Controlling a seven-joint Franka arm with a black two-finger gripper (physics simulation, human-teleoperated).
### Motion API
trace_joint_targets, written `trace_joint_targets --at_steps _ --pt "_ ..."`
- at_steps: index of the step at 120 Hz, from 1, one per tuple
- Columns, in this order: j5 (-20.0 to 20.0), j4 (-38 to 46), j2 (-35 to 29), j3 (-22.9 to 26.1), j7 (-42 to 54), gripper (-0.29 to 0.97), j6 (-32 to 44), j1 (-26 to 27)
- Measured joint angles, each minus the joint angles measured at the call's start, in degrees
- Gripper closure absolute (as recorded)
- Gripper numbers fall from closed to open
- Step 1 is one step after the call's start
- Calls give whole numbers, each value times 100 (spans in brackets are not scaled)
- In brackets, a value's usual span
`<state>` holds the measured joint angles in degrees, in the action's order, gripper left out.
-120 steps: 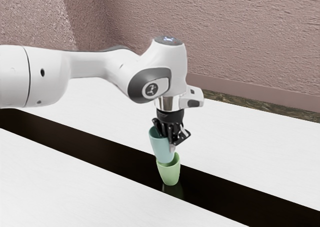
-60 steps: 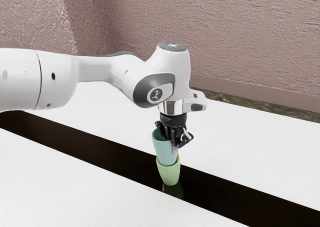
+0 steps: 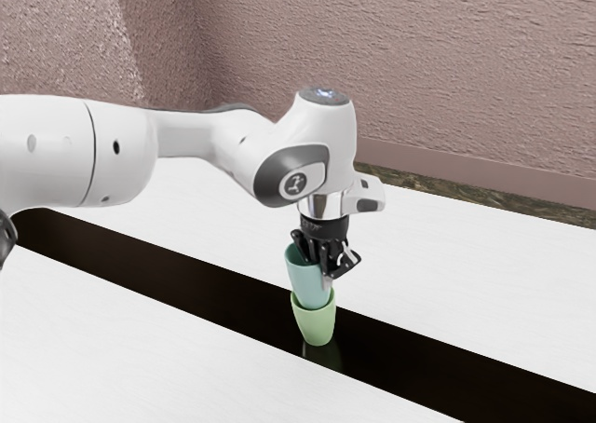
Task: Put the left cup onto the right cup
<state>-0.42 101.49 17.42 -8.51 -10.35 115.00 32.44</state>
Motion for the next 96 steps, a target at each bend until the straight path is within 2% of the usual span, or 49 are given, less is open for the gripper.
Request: trace_joint_targets --at_steps 41,69,81,96 --pt "-7 12 69 0 15 78 104 -1" --pt "-83 13 61 -2 12 32 138 0" --pt "-91 9 42 -2 -8 21 141 10" --pt "-83 5 10 -2 -35 12 134 25"
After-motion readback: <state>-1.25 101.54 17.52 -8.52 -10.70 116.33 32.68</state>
